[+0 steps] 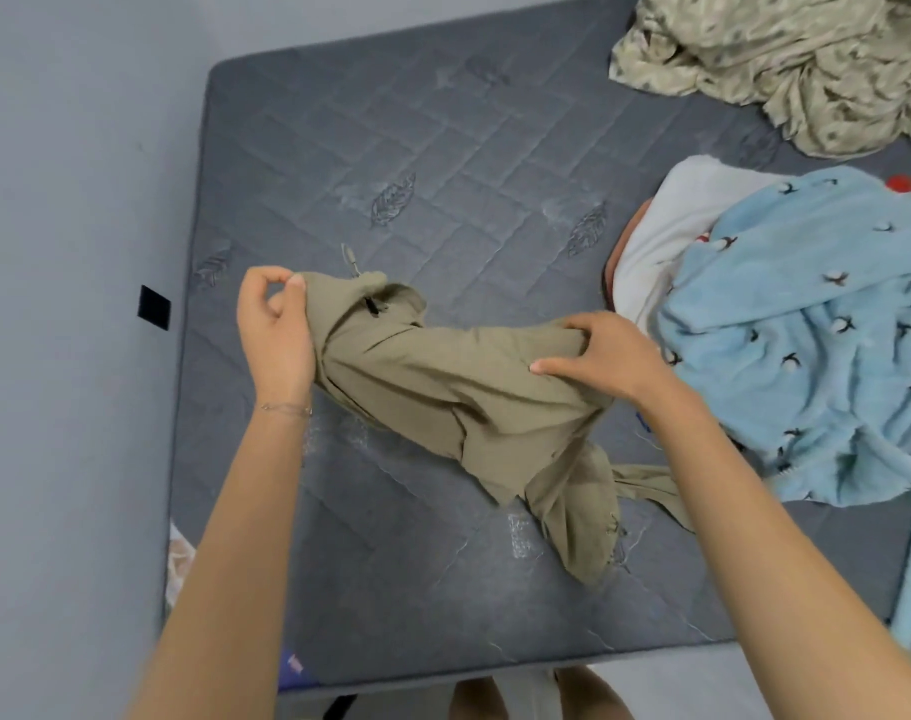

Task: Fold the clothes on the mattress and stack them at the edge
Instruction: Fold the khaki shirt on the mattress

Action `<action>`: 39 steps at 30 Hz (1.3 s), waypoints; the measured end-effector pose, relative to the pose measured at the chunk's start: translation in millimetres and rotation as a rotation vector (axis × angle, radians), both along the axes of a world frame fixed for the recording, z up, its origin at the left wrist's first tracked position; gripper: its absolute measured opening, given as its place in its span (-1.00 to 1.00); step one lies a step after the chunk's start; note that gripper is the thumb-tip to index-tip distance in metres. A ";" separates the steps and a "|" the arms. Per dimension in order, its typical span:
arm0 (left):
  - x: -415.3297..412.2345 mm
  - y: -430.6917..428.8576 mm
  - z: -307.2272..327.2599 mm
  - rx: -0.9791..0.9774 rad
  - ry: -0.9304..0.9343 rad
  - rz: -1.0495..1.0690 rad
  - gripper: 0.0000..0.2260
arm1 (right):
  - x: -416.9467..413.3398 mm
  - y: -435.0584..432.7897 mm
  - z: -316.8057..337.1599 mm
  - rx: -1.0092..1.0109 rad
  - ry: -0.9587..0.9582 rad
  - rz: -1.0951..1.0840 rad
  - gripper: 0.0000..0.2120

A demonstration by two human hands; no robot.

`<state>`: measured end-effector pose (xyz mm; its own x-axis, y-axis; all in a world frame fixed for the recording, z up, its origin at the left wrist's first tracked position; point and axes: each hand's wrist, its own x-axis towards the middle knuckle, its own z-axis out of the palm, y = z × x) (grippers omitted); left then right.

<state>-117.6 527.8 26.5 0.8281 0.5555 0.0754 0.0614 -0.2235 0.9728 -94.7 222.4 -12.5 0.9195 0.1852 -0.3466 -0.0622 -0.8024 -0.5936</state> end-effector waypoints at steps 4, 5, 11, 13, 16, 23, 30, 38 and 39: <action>-5.7 17.8 -37.4 0.003 0.076 0.041 -0.79 | -8.4 -3.6 -31.1 0.172 -0.176 -0.213 -0.84; -6.6 18.3 -45.2 0.024 0.095 0.036 -0.79 | -9.0 -3.3 -37.7 0.175 -0.210 -0.252 -0.80; -9.9 11.1 -79.6 0.085 0.180 -0.014 -0.77 | -7.3 -2.9 -68.0 0.145 -0.236 -0.277 -0.61; -14.3 13.9 -92.2 0.117 0.238 -0.007 -0.82 | -11.1 -5.3 -76.0 0.175 -0.220 -0.272 -0.75; -29.0 20.3 -115.8 0.192 0.393 -0.048 -0.78 | -22.3 -5.0 -84.8 0.285 -0.115 -0.252 -0.83; -69.8 27.6 -172.7 0.343 0.896 -0.456 -0.44 | -51.1 10.2 -110.7 0.358 0.326 -0.195 -0.75; -110.6 33.2 -207.7 0.543 0.982 -0.478 -0.86 | -76.8 33.5 -143.1 0.092 0.530 -0.021 -0.57; -132.2 33.5 -202.4 0.006 0.698 -0.327 -0.83 | -106.6 102.0 -176.4 0.097 0.436 -0.073 -0.42; -132.3 34.5 -200.0 -0.048 0.662 -0.326 -0.83 | -111.6 107.4 -179.9 0.071 0.415 -0.071 -0.39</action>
